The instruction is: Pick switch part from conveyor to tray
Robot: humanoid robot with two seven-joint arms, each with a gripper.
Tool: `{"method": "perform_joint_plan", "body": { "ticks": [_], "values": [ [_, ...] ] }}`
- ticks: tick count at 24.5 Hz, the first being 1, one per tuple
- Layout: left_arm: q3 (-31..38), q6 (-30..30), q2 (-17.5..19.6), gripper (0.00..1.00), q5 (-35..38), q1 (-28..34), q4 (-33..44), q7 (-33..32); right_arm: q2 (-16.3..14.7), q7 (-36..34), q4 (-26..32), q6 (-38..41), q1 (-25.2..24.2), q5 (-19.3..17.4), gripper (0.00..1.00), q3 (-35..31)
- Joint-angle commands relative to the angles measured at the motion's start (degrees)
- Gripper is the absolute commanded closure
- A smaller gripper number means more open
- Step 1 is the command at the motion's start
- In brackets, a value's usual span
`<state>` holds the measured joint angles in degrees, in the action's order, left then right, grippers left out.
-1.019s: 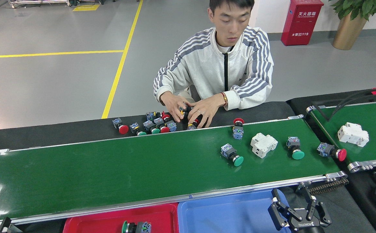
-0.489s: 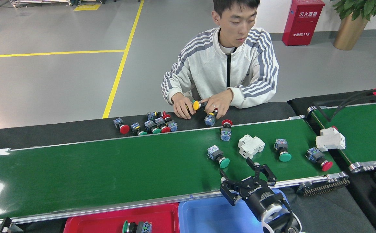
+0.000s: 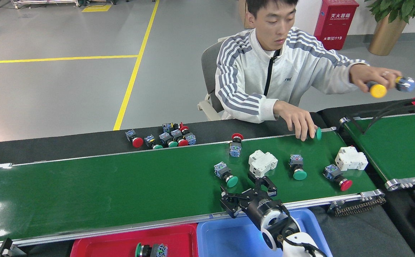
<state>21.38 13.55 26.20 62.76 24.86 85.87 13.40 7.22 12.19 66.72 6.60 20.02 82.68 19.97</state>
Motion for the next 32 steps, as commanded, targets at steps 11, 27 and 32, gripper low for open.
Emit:
{"method": "perform_joint_plan", "body": {
  "ticks": [11, 27, 32],
  "values": [
    [0.24, 0.08, 0.78, 0.00, 0.08, -0.25, 0.35, 0.31, -0.37, -2.08, -2.03, -1.59, 4.15, -0.15, 0.93, 6.75],
    [0.24, 0.52, 0.87, 0.00, -0.09, -0.08, 0.79, 0.23, -5.55, -8.50, 18.01, 31.64, -7.81, -0.06, 0.01, 18.26],
    [-2.75, 6.58, 0.52, 0.00, 0.08, -3.06, 2.37, -4.17, -5.12, -8.32, 18.71, 30.23, -8.86, -0.50, 0.01, 16.15]
  ]
}}
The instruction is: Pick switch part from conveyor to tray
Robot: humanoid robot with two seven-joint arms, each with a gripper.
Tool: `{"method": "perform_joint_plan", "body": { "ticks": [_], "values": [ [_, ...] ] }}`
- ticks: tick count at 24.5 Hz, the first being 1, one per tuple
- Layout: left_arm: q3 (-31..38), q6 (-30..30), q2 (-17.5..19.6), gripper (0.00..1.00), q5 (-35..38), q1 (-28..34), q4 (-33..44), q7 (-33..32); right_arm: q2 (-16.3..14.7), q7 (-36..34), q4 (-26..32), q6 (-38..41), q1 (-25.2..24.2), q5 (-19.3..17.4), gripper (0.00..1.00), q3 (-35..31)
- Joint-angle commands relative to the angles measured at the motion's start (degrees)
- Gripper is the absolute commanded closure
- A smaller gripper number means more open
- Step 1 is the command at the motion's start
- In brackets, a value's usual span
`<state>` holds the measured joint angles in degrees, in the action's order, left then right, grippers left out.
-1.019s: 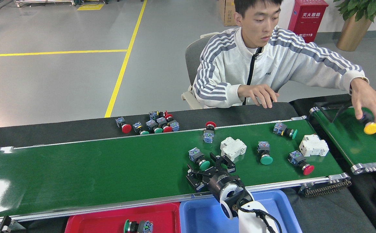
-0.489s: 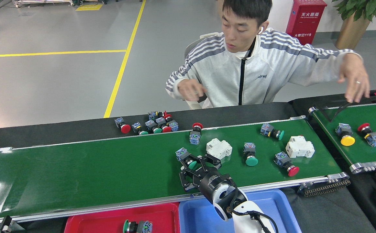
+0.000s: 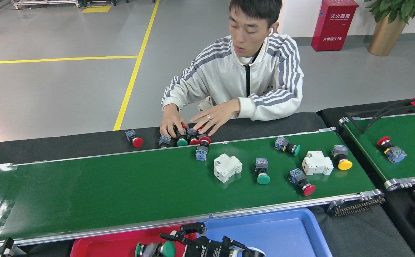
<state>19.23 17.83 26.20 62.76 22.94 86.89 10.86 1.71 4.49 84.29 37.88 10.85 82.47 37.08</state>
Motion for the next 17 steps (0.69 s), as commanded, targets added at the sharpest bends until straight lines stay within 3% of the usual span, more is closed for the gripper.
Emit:
{"method": "perform_joint_plan", "body": {
  "ticks": [1, 5, 8, 12, 17],
  "values": [
    [-2.44, 2.64, 0.52, 0.00, 0.17, -2.89, 2.49, -3.12, 0.40, -0.71, 2.46, -4.65, -0.82, -0.55, 0.01, -3.23],
    [-11.32, 2.47, 0.35, 0.00, 0.26, -9.49, 4.16, -5.24, 0.40, -1.85, 7.29, -26.63, -9.71, -0.64, 0.02, -13.52],
    [-20.36, 2.21, 0.17, 0.00, 1.31, -15.99, 4.16, -5.32, 0.13, -10.37, 8.00, -35.77, -14.53, -0.73, 0.02, -20.19],
    [-28.90, 0.36, -3.96, 0.00, 9.75, -22.94, 2.58, -5.94, 0.13, -13.10, 8.17, -36.04, -19.72, -0.82, 0.02, -28.81],
    [-33.20, 0.71, -12.05, 0.00, 14.41, -28.74, -2.96, -11.74, 0.48, -11.17, 7.91, -36.57, -19.11, -0.82, 0.02, -31.36]
  ]
}}
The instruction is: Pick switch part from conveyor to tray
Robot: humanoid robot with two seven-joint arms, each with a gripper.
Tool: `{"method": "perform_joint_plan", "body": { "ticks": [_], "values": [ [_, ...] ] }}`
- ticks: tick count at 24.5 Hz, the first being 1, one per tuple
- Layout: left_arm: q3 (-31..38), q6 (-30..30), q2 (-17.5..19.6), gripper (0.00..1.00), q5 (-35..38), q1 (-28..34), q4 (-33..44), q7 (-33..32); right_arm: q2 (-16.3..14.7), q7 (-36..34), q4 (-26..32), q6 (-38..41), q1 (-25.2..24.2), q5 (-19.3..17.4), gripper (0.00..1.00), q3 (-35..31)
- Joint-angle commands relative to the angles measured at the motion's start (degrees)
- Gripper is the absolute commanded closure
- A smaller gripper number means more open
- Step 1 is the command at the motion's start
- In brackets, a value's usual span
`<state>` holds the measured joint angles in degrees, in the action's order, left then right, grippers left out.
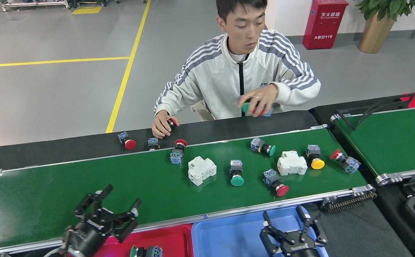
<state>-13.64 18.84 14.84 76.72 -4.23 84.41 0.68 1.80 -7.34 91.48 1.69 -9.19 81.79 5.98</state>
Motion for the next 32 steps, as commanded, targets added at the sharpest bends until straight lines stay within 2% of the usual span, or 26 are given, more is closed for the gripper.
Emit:
{"method": "perform_joint_plan", "body": {
  "ticks": [1, 5, 8, 12, 18, 19, 20, 21, 22, 23, 24, 26, 27, 29, 32],
  "values": [
    [-0.77, -0.38, -2.00, 0.00, 0.63, -3.24, -2.24, -2.17, 0.22, 1.62, 0.72, -0.37, 1.99, -0.14, 0.02, -0.18],
    [-1.30, -0.64, -4.55, 0.00, 0.98, -6.84, -6.37, -2.79, 0.13, 6.46, -0.43, -0.37, 6.20, 0.56, 0.02, 0.96],
    [-2.09, -0.82, -6.66, 0.00, 3.87, -8.25, -8.91, -3.14, -0.31, 9.09, -2.18, -0.55, 10.16, 1.27, 0.02, 4.30],
    [-1.12, -0.99, -9.91, 0.00, 7.39, -10.80, -13.22, -3.14, 0.13, 11.91, -5.87, -0.72, 12.71, 2.67, 0.02, 5.62],
    [-1.12, -4.60, -10.18, 0.00, 7.48, -13.61, -16.91, -3.14, 1.71, 12.26, -12.29, -3.53, 17.37, 2.67, 0.02, 10.36],
    [-1.12, -5.13, -10.18, 0.00, 7.48, -14.14, -17.53, -3.14, 2.15, 12.43, -12.91, -4.33, 18.07, 2.59, 0.03, 10.80],
    [-1.12, -5.91, -10.18, 0.01, 7.48, -14.66, -18.49, -3.14, 2.59, 12.52, -13.96, -4.77, 19.04, 2.59, 0.10, 11.15],
    [-1.12, -6.71, -10.18, 0.04, 7.48, -15.10, -19.37, -2.79, 2.59, 12.52, -14.84, -4.68, 19.91, 2.59, 0.23, 11.94],
    [-1.21, -7.76, -10.18, 0.10, 7.57, -15.54, -19.99, -2.53, 2.33, 12.52, -15.72, -4.68, 20.71, 2.67, 0.41, 13.09],
    [-1.12, -8.82, -10.18, 0.24, 7.48, -15.63, -20.34, -2.44, 2.07, 12.52, -16.42, -4.68, 21.50, 2.67, 0.57, 14.40],
    [-1.12, -9.34, -9.91, 0.36, 7.48, -15.72, -20.34, -2.44, 1.89, 12.52, -16.86, -4.68, 21.94, 2.67, 0.64, 15.11],
    [-1.04, -9.43, -9.56, 0.74, 6.87, -15.63, -20.08, -2.35, 1.63, 12.52, -17.21, -4.41, 22.38, 2.59, 0.76, 15.73],
    [-0.77, -9.34, -9.47, 0.86, 6.87, -15.46, -19.90, -2.26, 1.54, 12.52, -17.21, -3.98, 22.38, 2.59, 0.79, 15.73],
    [-0.07, -9.08, -9.39, 0.93, 7.04, -14.49, -18.68, -1.39, 1.45, 12.35, -17.21, -2.13, 22.29, 2.06, 0.84, 15.73],
    [-0.07, -8.73, -8.95, 0.97, 7.13, -11.24, -15.16, 1.43, 1.10, 11.82, -16.33, 2.97, 21.85, 1.97, 0.86, 15.73]
  ]
}}
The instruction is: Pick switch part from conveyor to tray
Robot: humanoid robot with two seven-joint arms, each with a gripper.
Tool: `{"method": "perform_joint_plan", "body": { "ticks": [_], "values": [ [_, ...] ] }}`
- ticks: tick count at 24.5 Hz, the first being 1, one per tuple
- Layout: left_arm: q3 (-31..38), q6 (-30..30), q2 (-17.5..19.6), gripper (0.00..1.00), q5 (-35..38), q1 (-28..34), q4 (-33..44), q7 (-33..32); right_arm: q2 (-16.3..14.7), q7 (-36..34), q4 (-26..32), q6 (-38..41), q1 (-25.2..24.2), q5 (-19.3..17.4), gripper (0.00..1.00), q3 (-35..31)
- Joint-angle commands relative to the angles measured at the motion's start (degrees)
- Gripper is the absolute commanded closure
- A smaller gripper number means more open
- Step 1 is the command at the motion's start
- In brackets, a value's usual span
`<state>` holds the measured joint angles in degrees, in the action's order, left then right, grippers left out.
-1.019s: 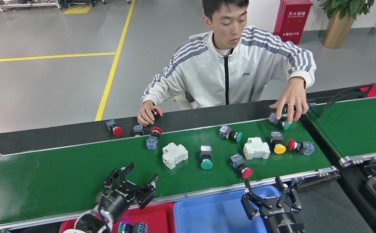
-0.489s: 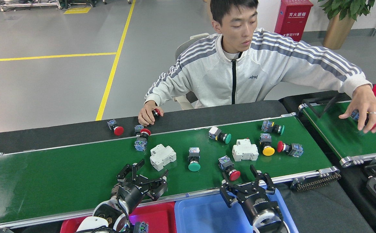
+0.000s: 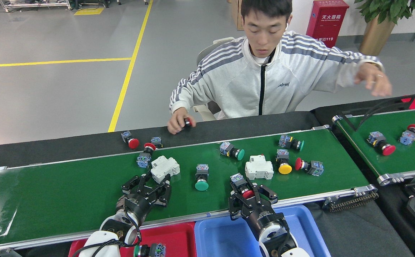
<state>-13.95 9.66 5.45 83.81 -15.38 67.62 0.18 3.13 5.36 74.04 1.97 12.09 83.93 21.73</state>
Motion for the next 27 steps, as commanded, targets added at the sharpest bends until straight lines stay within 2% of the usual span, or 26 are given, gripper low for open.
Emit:
{"method": "perform_joint_plan", "body": {
  "ticks": [1, 4, 7, 10, 11, 12, 13, 17, 21, 23, 25, 27],
  "values": [
    [0.24, 1.06, 0.96, 0.97, 0.04, 1.32, 3.48, 2.02, -0.23, -1.41, 1.99, 5.50, 0.30, -0.17, 0.86, -0.02],
    [0.77, 5.19, 3.16, 0.97, -0.13, 4.92, 8.83, 2.02, -1.73, -5.10, 5.32, 19.72, -1.02, -0.17, 0.86, 0.07],
    [4.20, 10.37, 4.13, 0.97, -0.22, 7.38, 12.44, 2.02, -3.31, -5.45, 9.63, 31.42, -3.04, -0.08, 0.86, 0.07],
    [9.91, 16.44, 4.48, 0.96, -0.22, 9.40, 14.20, 1.93, -3.40, -5.45, 11.83, 38.10, -4.36, 0.00, 0.81, 2.44],
    [12.37, 18.55, 4.48, 0.96, -0.22, 9.67, 14.29, 1.93, -3.31, -5.45, 11.83, 38.63, -4.36, 0.09, 0.67, 4.73],
    [14.66, 20.49, 4.48, 0.96, -0.22, 9.75, 14.29, 1.93, -2.61, -5.45, 11.48, 38.19, -4.36, 0.27, 0.23, 7.01],
    [16.59, 21.98, 4.48, 0.96, -0.22, 9.84, 14.29, 1.93, -1.99, -5.45, 11.22, 37.93, -4.45, 0.18, 0.00, 8.77],
    [19.49, 24.62, 4.48, 0.95, -0.22, 10.46, 14.29, 1.93, -1.11, -5.45, 9.81, 37.93, -4.45, 0.18, 0.00, 12.55],
    [19.23, 24.62, 4.48, 0.95, -0.05, 12.39, 15.96, 1.93, -1.38, -5.54, 10.78, 37.93, -4.80, -0.87, 0.00, 10.79],
    [19.05, 24.53, 4.22, 0.95, 0.31, 13.09, 17.19, 1.76, -2.43, -5.63, 13.15, 37.84, -6.38, -4.56, 0.00, 1.76],
    [18.53, 24.35, 3.25, 0.95, 0.66, 13.18, 17.80, 1.41, -2.17, -5.63, 15.17, 37.84, -9.72, -8.08, 0.00, -10.90],
    [14.92, 23.74, 2.19, 0.95, 0.92, 13.18, 18.16, 1.32, -1.99, -5.63, 15.96, 37.84, -10.95, -10.28, 0.00, -23.75]
  ]
}}
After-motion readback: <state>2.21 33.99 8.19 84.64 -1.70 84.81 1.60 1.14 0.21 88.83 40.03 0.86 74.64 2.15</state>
